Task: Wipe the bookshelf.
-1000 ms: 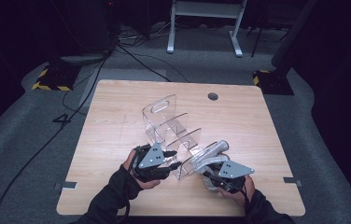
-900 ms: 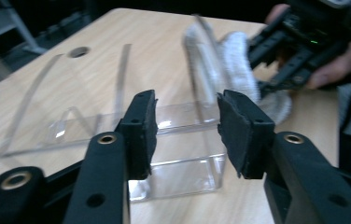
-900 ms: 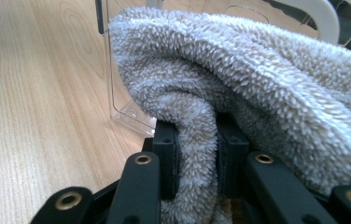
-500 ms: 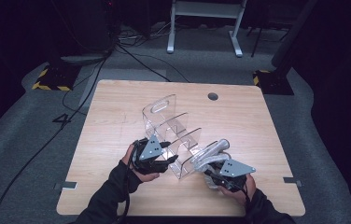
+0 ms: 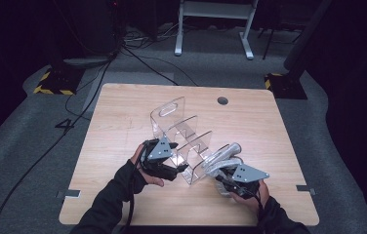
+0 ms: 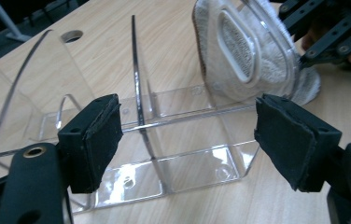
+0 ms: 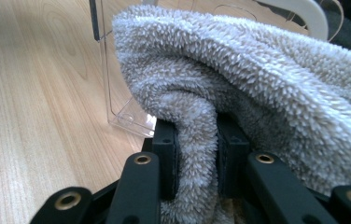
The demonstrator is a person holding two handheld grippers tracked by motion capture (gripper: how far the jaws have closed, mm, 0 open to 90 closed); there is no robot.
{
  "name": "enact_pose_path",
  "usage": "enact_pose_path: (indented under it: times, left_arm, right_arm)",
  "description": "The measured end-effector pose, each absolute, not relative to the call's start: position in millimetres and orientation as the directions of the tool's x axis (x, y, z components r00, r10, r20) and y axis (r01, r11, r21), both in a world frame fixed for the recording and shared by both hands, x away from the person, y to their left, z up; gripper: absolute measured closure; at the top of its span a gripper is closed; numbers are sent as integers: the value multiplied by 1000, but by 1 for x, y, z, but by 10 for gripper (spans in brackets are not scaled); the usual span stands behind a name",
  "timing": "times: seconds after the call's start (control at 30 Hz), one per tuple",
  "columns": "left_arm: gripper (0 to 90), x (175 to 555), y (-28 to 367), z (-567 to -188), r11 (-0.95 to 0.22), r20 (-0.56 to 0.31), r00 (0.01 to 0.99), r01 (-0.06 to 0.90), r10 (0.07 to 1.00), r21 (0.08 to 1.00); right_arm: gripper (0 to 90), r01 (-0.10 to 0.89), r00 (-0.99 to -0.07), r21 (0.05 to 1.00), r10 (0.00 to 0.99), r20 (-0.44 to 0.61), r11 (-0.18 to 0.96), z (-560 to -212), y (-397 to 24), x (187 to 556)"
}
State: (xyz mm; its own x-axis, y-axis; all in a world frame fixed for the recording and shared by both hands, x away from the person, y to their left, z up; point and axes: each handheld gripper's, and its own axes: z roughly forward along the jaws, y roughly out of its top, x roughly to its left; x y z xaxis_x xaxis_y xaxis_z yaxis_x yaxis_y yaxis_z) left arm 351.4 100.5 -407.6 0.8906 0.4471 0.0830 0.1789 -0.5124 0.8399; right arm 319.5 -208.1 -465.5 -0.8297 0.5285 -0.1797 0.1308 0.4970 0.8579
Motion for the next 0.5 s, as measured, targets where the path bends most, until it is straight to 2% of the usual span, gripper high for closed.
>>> enact_pose_path:
  times: [0.2, 0.33, 0.43, 0.5]
  left_arm:
    - [234, 343, 110, -420, -531, 65, 884, 218, 463, 819]
    - [232, 343, 109, -458, -585, 43, 865, 301, 500, 753]
    - [262, 350, 104, -468, -573, 6, 861, 333, 509, 749]
    - [313, 356, 93, -476, -579, 15, 854, 339, 520, 741]
  right_arm:
    - [740, 138, -828, 859, 534, -173, 493, -465, -210, 320]
    - [740, 139, -827, 858, 534, -174, 495, -465, -210, 320]
    - [740, 139, -826, 857, 535, -175, 496, -465, -210, 320]
    - [740, 139, -823, 856, 539, -179, 497, -465, -209, 320]
